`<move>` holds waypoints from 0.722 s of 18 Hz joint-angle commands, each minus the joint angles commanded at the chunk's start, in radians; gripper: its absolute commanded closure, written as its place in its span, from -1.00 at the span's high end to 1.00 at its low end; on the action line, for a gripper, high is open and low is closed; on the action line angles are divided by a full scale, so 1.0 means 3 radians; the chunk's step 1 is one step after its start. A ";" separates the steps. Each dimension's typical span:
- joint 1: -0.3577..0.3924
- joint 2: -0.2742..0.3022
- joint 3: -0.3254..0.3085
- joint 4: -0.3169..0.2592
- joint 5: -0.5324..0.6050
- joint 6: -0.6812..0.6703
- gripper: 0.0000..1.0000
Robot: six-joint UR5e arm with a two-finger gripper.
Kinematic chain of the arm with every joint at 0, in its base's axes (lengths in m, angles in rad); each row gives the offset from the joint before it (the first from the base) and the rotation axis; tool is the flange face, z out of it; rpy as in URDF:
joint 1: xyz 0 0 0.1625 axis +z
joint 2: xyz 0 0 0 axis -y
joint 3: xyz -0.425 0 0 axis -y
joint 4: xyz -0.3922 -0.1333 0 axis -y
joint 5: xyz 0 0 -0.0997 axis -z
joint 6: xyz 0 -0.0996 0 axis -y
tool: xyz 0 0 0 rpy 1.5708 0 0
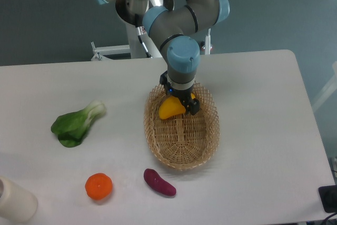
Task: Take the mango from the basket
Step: 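Close the gripper around the yellow mango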
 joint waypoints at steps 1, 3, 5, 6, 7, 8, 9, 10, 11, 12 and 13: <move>0.0000 0.0000 -0.0005 0.0000 0.0000 0.0000 1.00; 0.0000 -0.0005 -0.0010 0.0015 0.0000 -0.0005 1.00; -0.0005 -0.0031 -0.0036 0.0112 0.0000 -0.0036 0.69; -0.0005 -0.0031 -0.0051 0.0143 0.0000 -0.0081 0.47; -0.0005 -0.0036 -0.0051 0.0153 0.0000 -0.0107 0.27; -0.0005 -0.0036 -0.0046 0.0158 0.0000 -0.0118 0.07; -0.0005 -0.0031 -0.0031 0.0153 0.0000 -0.0118 -0.15; 0.0000 -0.0031 -0.0021 0.0148 0.0005 -0.0118 -0.31; -0.0005 -0.0031 0.0000 0.0143 0.0005 -0.0118 -0.42; -0.0005 -0.0031 0.0020 0.0143 0.0005 -0.0123 -0.44; -0.0005 -0.0036 0.0046 0.0138 0.0005 -0.0123 -0.45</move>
